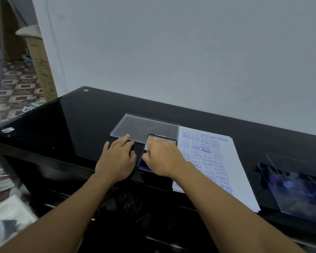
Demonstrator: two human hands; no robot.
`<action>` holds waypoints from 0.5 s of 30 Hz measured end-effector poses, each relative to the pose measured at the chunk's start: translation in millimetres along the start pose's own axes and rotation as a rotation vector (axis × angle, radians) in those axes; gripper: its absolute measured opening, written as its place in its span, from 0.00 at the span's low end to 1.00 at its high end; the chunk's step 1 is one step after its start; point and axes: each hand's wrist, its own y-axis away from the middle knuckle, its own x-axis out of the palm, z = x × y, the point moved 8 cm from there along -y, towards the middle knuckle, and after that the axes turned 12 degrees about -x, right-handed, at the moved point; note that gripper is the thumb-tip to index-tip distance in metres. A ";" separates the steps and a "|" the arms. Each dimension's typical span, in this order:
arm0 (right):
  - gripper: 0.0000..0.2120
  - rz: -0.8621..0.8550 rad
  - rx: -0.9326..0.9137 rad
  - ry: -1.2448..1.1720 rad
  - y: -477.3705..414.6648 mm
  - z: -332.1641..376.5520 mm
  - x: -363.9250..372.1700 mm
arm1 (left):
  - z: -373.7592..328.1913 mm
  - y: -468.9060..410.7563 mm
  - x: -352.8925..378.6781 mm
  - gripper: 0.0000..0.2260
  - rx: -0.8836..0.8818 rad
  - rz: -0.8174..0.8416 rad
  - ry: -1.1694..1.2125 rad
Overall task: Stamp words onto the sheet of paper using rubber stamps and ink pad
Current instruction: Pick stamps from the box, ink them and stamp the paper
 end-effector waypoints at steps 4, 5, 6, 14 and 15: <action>0.09 0.008 0.012 -0.028 -1.2 -1.7 1.8 | 0.1 0.5 0.0 0.20 0.004 -0.002 0.000; 0.09 0.008 0.009 -0.022 -1.1 -1.1 1.9 | 0.3 0.7 0.3 0.20 0.003 -0.002 0.000; 0.09 0.009 0.005 -0.014 -0.9 -0.2 2.3 | 0.7 0.7 0.3 0.20 0.002 -0.002 0.001; 0.08 0.003 -0.011 -0.033 1.2 3.2 1.7 | -0.6 1.2 -0.4 0.20 0.002 0.004 0.005; 0.08 0.010 -0.004 -0.042 0.6 2.6 2.2 | -0.5 1.3 -0.6 0.20 0.003 0.003 0.004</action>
